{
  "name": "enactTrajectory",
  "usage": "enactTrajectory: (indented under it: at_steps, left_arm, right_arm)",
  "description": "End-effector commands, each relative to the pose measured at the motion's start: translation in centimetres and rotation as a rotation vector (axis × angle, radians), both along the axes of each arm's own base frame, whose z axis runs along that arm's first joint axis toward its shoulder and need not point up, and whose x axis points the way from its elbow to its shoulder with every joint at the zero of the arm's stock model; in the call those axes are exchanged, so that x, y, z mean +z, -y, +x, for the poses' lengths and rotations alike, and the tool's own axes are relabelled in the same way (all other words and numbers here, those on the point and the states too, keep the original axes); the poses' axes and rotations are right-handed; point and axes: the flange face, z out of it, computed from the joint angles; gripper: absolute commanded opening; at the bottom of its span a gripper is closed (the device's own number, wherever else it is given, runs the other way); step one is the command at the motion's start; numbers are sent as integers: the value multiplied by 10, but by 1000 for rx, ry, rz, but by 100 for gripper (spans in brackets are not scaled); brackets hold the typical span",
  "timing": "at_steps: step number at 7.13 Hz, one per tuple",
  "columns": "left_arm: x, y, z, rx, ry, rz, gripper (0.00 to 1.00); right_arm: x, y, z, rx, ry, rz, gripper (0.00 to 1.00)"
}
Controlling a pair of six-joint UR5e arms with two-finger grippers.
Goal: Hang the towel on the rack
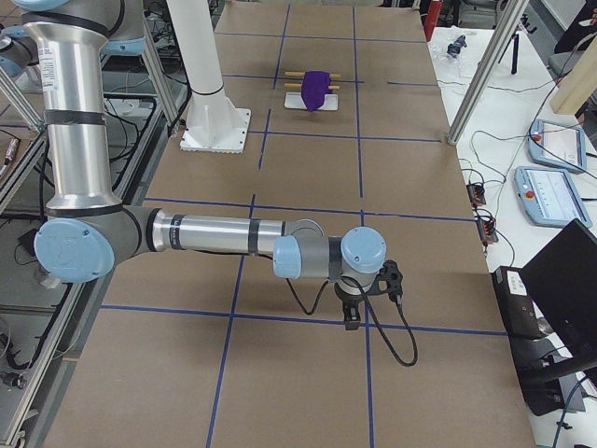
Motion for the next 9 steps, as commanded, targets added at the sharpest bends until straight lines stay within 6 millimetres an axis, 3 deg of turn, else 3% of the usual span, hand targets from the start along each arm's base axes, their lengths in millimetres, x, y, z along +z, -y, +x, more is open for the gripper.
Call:
enactTrajectory:
  at_steps: [1,5,9]
  left_arm:
    - [18,-2,-14,-14,-19,-67,100]
    - [10,2,-15,-20,-53,-65,100]
    - [10,2,-15,-19,-52,-62,100]
  right_arm:
    - [-14,-1,0,16,6,10,100]
    - [-6,-4,0,19,4,-8,100]
    - [-15,-2,1,65,4,-41,100]
